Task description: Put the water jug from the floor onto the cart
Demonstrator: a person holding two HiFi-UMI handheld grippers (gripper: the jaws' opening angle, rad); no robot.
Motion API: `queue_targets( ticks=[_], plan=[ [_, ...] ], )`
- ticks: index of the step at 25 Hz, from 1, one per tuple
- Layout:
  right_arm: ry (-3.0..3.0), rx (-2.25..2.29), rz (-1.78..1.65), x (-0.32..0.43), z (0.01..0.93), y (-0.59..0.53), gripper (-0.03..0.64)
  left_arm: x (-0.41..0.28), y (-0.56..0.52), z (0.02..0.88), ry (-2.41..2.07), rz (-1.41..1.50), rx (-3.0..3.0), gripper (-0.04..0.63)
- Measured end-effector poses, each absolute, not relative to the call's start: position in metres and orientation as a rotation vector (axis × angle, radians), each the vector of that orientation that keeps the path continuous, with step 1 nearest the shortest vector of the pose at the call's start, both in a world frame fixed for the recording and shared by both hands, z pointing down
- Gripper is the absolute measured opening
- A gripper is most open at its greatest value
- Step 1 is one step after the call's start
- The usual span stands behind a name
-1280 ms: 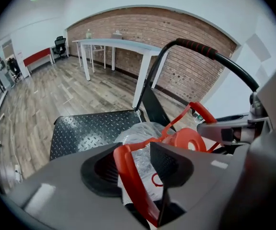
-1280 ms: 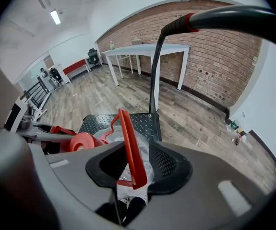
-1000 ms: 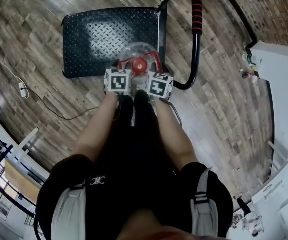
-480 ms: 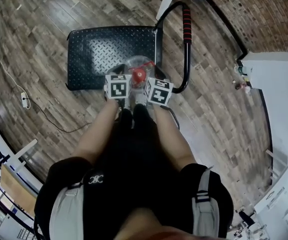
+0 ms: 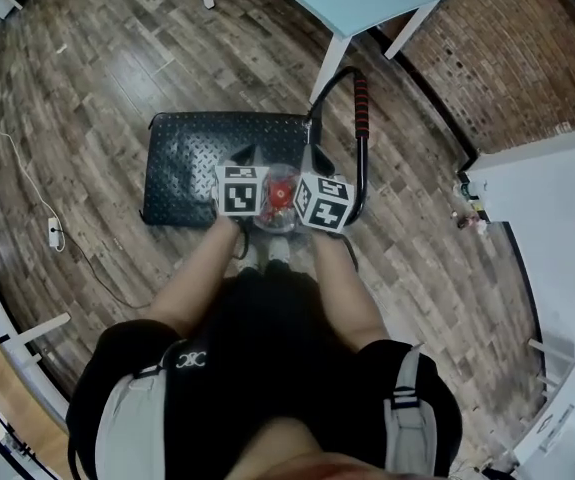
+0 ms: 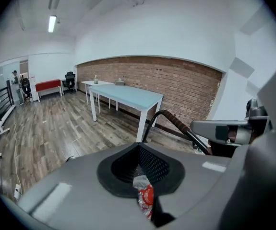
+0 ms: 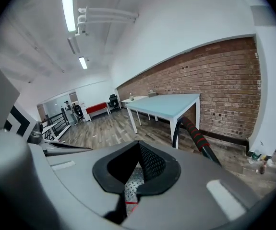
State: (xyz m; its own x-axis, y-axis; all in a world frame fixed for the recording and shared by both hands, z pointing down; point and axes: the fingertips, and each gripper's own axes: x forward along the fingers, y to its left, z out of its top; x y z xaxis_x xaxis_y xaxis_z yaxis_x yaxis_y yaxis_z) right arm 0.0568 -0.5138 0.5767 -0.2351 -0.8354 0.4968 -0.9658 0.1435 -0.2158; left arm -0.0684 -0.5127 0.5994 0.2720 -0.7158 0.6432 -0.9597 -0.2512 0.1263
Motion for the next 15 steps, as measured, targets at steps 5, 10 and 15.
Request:
queue_targets(
  ticks=[5, 10, 15],
  plan=[
    [-2.229, 1.783, 0.659, 0.050, 0.537, -0.528, 0.014, -0.072, -0.530, 0.568, -1.559, 0.576, 2.089, 0.002],
    [-2.255, 1.788, 0.663, 0.049, 0.525, -0.541, 0.014, -0.069, -0.545, 0.542, -1.604, 0.535, 2.105, 0.002],
    [-2.316, 1.781, 0.626, 0.042, 0.508, -0.546, 0.012, -0.064, -0.547, 0.519, -1.614, 0.523, 2.160, 0.002]
  ],
)
